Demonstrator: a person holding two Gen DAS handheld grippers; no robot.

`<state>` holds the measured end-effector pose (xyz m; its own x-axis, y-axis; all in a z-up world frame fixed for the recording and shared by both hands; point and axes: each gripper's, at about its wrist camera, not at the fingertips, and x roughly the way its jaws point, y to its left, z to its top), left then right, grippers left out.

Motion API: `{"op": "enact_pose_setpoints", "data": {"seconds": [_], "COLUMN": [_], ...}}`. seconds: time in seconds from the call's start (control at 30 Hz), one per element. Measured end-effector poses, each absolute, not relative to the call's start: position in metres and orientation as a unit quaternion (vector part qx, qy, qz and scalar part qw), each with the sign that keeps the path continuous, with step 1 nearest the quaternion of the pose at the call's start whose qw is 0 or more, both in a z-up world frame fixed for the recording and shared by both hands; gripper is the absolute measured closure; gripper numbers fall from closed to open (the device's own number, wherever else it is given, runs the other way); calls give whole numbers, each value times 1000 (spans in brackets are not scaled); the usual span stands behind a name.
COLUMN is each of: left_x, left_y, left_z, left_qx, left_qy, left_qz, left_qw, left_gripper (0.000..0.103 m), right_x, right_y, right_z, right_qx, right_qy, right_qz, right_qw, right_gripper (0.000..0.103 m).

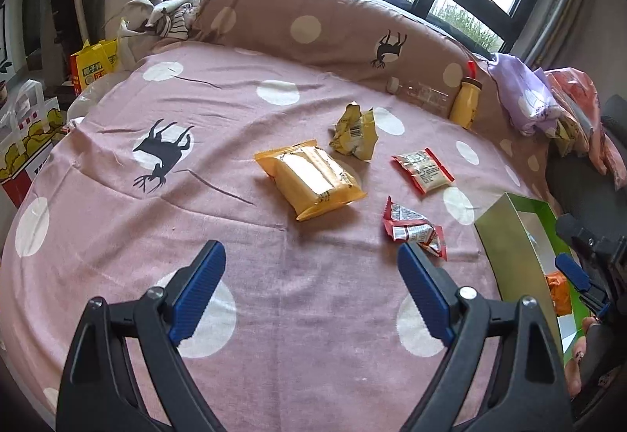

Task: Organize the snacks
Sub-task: 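Move the right tool back toward the remaining snacks, then grasp the crumpled yellow-black snack bag with the right gripper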

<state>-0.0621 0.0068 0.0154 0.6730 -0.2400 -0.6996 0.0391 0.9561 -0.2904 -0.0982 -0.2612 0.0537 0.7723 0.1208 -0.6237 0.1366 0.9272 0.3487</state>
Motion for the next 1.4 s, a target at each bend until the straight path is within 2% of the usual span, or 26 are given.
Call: {"op": "enact_pose_setpoints", "data": {"seconds": [0.17,0.77,0.87,0.93,1.0,1.1,1.2,1.4], "left_x": [-66,-62,-62,-63,-63,-63,-61,-58], "left_y": [11,14,14,15,16,17,19,36], "left_z": [21,16,17,18,19,19,17,18], "left_qx": [-137,-153,-151,-147,-142,-138,-138,-171], "left_qy": [377,384,384,384,385,387,393,397], "left_qz": [-76,-83,-85,-82,-80,-82,-87,-81], "left_qw": [913,907,907,908,908,908,905,898], "left_gripper": [13,16,21,31,33,47,55,56], "right_x": [-93,-85,-85,-85,-84,-81,-72,-28], "right_y": [-232,-217,-217,-216,-216,-217,-222,-212], "right_z": [48,36,33,32,31,33,36,49], "right_qx": [142,135,141,145,148,162,187,200], "right_qy": [351,379,382,386,389,395,402,421], "right_qz": [12,27,26,27,33,38,42,52], "right_qw": [926,915,913,911,909,904,895,883], "right_gripper": [6,6,6,6,6,6,6,6]}}
